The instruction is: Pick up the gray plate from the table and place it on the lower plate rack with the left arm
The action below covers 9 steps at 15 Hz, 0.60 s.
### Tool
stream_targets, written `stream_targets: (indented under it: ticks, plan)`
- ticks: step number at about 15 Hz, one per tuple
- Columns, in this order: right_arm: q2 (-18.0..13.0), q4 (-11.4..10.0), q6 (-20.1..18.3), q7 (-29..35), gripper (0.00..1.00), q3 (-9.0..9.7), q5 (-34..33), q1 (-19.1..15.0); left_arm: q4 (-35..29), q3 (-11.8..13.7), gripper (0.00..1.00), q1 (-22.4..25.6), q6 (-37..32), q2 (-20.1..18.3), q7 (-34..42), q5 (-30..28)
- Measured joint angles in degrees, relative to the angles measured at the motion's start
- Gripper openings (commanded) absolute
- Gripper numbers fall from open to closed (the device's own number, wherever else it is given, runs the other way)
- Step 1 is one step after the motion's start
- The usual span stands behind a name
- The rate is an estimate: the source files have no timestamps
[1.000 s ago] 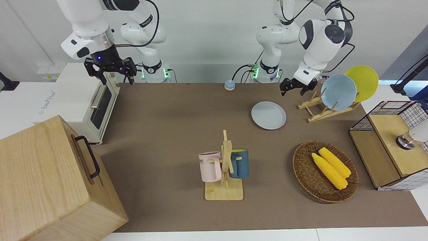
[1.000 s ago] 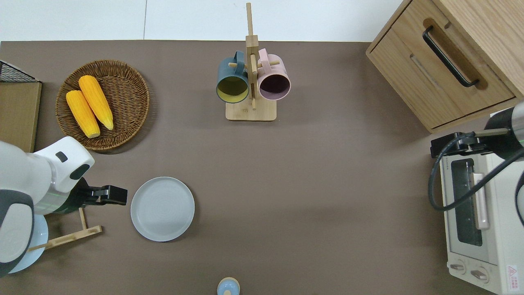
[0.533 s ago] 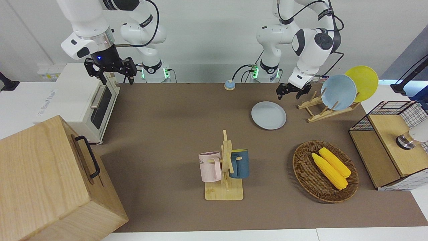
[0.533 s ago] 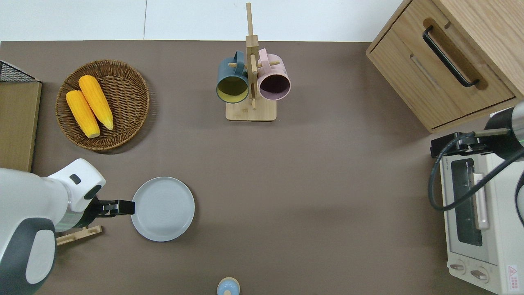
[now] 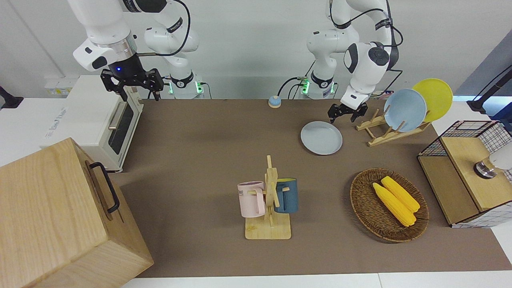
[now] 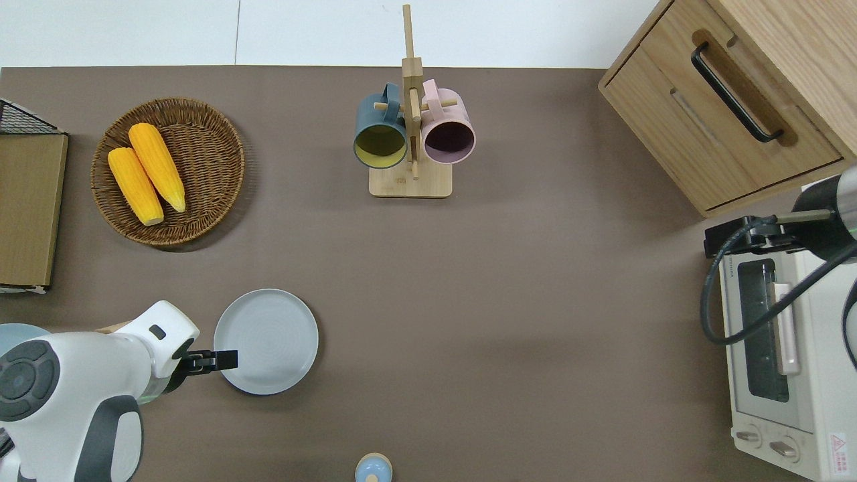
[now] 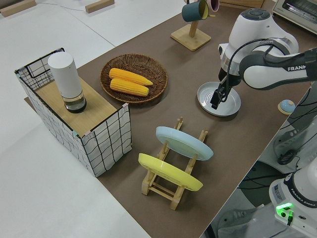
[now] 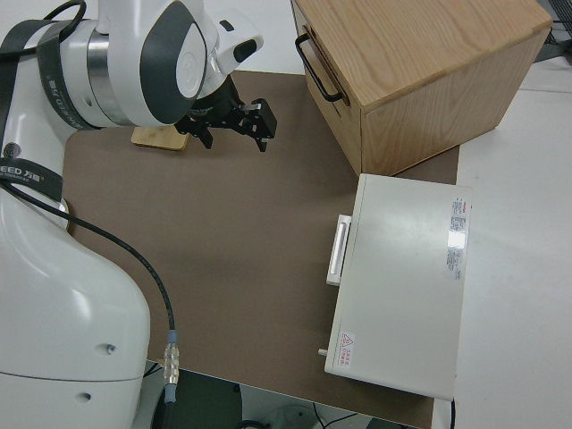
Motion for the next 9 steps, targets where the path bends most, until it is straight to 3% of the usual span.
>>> stream_targets:
  ticks: [9]
  plan:
    - [0.0,0.0,0.0,0.0,0.983,0.0,0.0,0.0,-5.33,-0.01,1.0,-0.01,12.34,4.69,-0.05,0.0]
